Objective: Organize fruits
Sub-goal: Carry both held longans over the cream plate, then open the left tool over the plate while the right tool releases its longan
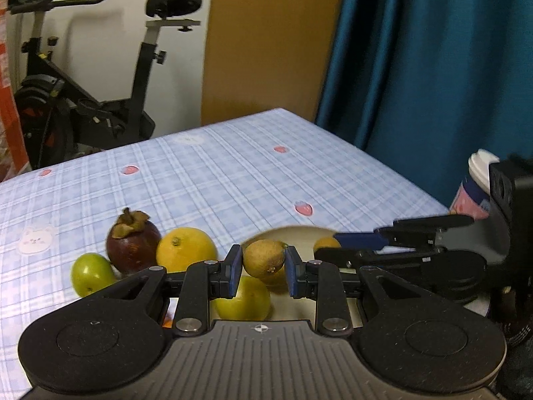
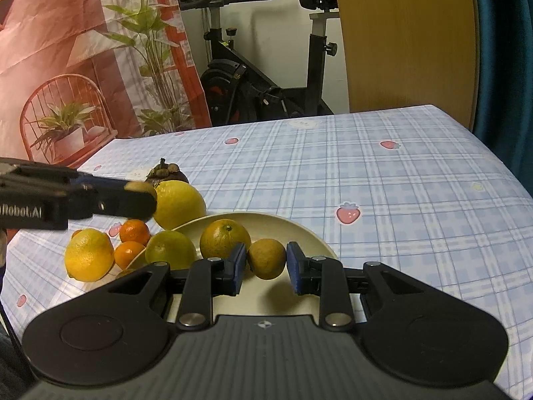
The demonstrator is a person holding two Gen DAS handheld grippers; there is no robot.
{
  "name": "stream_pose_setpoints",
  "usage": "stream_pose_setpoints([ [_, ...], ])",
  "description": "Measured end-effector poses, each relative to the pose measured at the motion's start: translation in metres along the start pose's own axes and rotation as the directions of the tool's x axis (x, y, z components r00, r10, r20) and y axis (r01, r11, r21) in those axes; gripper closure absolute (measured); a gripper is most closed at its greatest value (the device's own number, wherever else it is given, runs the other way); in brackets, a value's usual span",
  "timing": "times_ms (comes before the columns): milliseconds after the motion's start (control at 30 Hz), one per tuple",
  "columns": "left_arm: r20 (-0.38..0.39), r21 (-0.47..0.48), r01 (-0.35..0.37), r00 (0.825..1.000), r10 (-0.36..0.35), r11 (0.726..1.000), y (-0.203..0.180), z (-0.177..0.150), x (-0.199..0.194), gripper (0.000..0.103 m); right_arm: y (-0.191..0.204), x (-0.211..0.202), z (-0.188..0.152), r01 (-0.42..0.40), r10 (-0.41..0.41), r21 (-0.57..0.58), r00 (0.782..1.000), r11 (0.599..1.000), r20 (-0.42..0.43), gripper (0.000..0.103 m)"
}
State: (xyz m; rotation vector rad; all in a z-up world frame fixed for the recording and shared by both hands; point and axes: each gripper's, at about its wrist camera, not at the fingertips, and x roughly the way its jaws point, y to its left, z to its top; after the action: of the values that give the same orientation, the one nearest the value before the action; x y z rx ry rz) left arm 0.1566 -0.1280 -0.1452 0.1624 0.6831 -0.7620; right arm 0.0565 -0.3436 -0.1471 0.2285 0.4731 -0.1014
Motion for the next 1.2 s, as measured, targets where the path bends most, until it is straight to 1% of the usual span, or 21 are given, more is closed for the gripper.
stream_pose_setpoints([
  [67,-0.001,0.005,0.004,1.0,-0.004,1.0,-0.002,0.003,0.008,0.074,-0.002,0.002,0.0,0.01,-0.01,0.006,1.0,1.0,0.001,0.075],
  [233,0.006,0.014,0.045,0.999,-0.045,0.999,-0.011,0.016,0.029,0.074,-0.004,0.0,-0.002,0.047,-0.047,0.001,0.999,0.999,0.003,0.075],
  [367,-0.022,0.055,0.057,0.998,-0.056,0.997,-0.021,0.024,0.053,0.074,-0.007,-0.001,-0.005,0.061,-0.061,0.001,0.998,0.998,0.002,0.075],
  [533,-0.061,0.073,0.059,0.997,-0.054,0.996,-0.025,0.023,0.071,0.074,-0.006,0.001,-0.006,0.064,-0.064,-0.011,0.998,0.998,-0.001,0.075],
  [700,-0.094,0.09,0.069,0.994,-0.06,0.994,-0.027,0.02,0.08,0.074,-0.006,0.004,-0.007,0.072,-0.072,-0.018,0.997,0.997,-0.004,0.075],
  [933,-0.101,0.089,0.065,0.993,-0.056,0.994,-0.024,0.019,0.08,0.074,-0.004,0.009,-0.006,0.082,-0.082,-0.017,0.996,0.997,-0.017,0.075],
  [1000,-0.104,0.088,0.06,0.993,-0.051,0.994,-0.024,0.019,0.078,0.071,-0.004,0.01,-0.006,0.088,-0.089,-0.016,0.996,0.996,-0.019,0.074],
  [1067,-0.102,0.085,0.059,0.994,-0.051,0.995,-0.023,0.02,0.077,0.06,-0.004,0.011,-0.006,0.091,-0.091,-0.013,0.996,0.996,-0.023,0.074],
  [1133,-0.093,0.08,0.055,0.995,-0.047,0.995,-0.022,0.021,0.074,0.057,-0.003,0.011,-0.005,0.096,-0.096,-0.016,0.995,0.995,-0.023,0.073],
  [1200,-0.084,0.071,0.052,0.995,-0.046,0.996,-0.02,0.022,0.07,0.057,-0.001,0.01,-0.005,0.1,-0.1,-0.018,0.995,0.995,-0.023,0.073],
])
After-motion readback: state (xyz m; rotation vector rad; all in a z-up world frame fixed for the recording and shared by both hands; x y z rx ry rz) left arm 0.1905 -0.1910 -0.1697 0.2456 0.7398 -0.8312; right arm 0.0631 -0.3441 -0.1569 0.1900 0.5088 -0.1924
